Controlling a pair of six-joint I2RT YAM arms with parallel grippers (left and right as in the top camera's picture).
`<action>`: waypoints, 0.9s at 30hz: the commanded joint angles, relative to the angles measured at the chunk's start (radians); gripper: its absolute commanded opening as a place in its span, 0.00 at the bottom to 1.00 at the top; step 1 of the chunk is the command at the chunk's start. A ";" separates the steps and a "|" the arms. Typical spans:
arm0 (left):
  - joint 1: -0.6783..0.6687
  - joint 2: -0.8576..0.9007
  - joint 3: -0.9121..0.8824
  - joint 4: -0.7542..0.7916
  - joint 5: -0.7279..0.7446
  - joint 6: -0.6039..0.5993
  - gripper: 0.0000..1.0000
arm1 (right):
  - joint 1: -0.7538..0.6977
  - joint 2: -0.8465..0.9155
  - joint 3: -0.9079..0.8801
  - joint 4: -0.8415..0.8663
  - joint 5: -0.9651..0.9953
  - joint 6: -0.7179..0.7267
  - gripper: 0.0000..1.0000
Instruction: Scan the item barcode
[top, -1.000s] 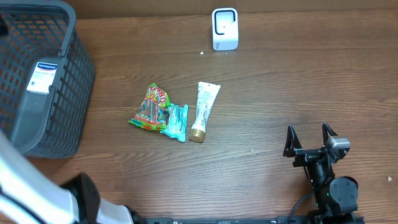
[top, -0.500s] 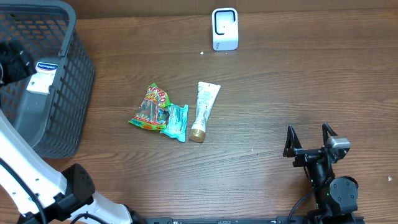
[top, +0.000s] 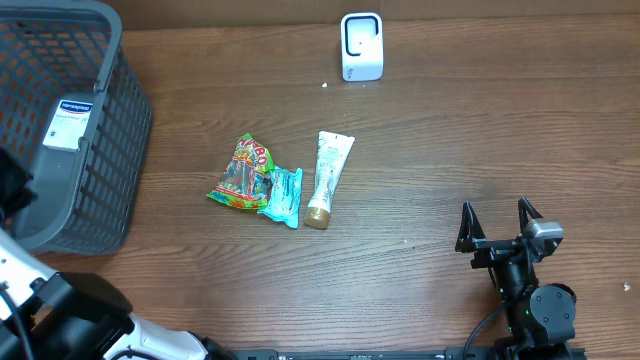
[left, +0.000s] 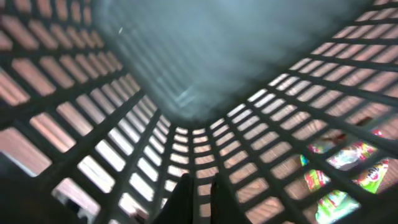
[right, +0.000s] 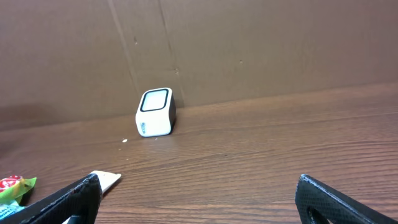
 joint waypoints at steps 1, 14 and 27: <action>0.031 -0.021 -0.045 0.001 0.019 -0.044 0.04 | 0.004 -0.009 -0.010 0.005 0.007 -0.004 1.00; 0.068 -0.242 -0.076 -0.067 -0.271 -0.328 0.04 | 0.004 -0.009 -0.010 0.004 0.007 -0.004 1.00; 0.066 -0.315 -0.184 0.068 -0.308 -0.403 0.04 | 0.004 -0.009 -0.010 0.004 0.007 -0.004 1.00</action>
